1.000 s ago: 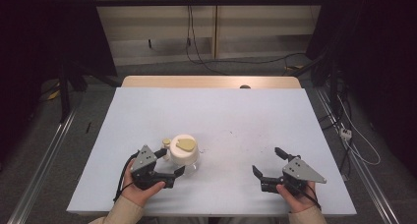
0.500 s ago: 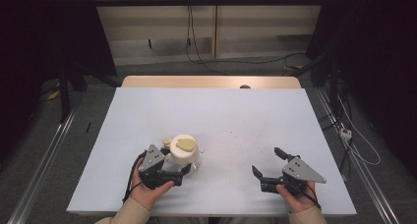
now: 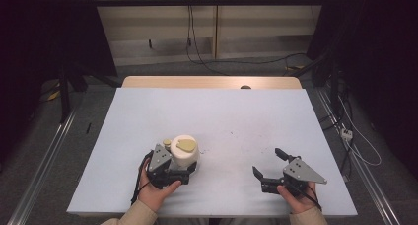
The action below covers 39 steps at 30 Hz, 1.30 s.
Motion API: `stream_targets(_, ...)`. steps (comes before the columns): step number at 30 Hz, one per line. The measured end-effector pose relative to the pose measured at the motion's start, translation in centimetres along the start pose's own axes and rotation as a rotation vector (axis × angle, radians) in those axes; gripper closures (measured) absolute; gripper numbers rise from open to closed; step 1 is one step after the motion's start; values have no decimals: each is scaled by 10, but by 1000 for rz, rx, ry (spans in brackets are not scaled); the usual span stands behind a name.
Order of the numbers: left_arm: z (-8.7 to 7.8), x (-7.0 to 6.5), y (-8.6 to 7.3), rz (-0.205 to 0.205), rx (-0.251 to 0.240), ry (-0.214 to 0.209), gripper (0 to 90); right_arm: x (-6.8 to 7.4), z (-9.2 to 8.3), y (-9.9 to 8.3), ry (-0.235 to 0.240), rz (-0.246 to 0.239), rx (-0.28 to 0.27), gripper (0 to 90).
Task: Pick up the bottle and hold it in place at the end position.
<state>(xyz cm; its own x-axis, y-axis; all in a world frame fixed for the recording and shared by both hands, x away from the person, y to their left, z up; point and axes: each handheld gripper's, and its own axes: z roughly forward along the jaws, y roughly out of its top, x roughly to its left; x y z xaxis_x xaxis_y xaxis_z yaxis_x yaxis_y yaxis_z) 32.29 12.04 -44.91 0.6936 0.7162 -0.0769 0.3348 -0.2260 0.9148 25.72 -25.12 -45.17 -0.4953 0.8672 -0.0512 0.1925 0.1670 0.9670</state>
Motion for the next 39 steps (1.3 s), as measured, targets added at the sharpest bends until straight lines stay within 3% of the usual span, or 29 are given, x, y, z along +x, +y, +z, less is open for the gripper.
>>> stream_targets(19, 13, -7, -1, -7, -23, 66, 34, -1, 0, 0, -2, 2, 2, 42)
stream_targets(39, 18, -11, 1, -10, -39, 99, 42, -1, 1, 0, -2, 1, 3, 43)
